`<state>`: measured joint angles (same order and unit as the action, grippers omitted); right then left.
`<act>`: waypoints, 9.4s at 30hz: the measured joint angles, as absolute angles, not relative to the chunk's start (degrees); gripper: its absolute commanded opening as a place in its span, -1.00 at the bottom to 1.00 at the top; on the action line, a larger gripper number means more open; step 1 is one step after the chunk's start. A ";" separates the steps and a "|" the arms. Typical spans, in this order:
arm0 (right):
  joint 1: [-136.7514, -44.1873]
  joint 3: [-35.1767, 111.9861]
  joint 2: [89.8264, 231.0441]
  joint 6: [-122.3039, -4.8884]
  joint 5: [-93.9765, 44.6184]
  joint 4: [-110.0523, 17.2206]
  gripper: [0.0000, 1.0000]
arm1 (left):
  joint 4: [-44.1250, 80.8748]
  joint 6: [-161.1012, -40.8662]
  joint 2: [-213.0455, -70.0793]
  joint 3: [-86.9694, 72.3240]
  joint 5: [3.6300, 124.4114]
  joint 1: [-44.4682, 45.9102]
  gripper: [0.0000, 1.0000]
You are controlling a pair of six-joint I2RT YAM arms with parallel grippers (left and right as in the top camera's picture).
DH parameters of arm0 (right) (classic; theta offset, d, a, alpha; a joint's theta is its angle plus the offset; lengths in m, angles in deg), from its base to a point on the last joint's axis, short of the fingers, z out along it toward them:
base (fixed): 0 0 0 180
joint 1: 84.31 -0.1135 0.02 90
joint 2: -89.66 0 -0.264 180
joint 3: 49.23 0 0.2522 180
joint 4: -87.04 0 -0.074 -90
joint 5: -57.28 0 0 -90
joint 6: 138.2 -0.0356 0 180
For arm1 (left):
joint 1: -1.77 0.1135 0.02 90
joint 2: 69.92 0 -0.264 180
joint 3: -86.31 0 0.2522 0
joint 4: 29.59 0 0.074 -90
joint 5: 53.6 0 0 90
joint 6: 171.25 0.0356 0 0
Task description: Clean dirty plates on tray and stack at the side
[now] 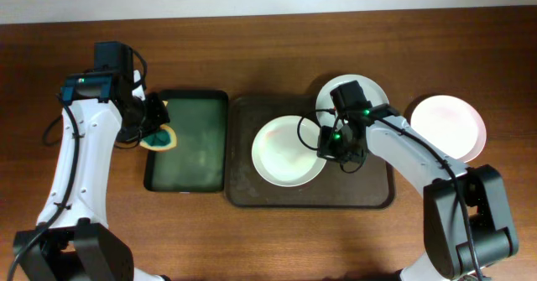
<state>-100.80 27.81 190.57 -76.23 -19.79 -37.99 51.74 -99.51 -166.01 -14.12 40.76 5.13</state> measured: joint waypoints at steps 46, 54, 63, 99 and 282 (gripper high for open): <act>-126.87 44.14 196.44 -62.37 -61.28 -75.82 -0.92 | 49.71 -99.46 -166.01 -14.12 42.03 4.29 -1.00; -130.76 44.21 196.44 -43.73 -68.95 -83.39 -0.92 | 49.68 -99.46 -166.01 -14.12 42.05 4.29 -1.00; -131.70 44.21 196.44 -38.44 -70.52 -85.70 -0.92 | 49.68 -99.46 -166.01 -14.12 42.05 4.29 -1.00; -44.32 44.84 190.32 -70.66 -23.09 -24.46 -0.91 | 49.47 -99.46 -166.01 -14.12 42.23 4.29 -1.00; -86.13 32.75 201.89 -57.04 -3.20 -36.83 -0.92 | 35.11 -107.05 -195.36 -20.46 69.22 -24.67 -1.00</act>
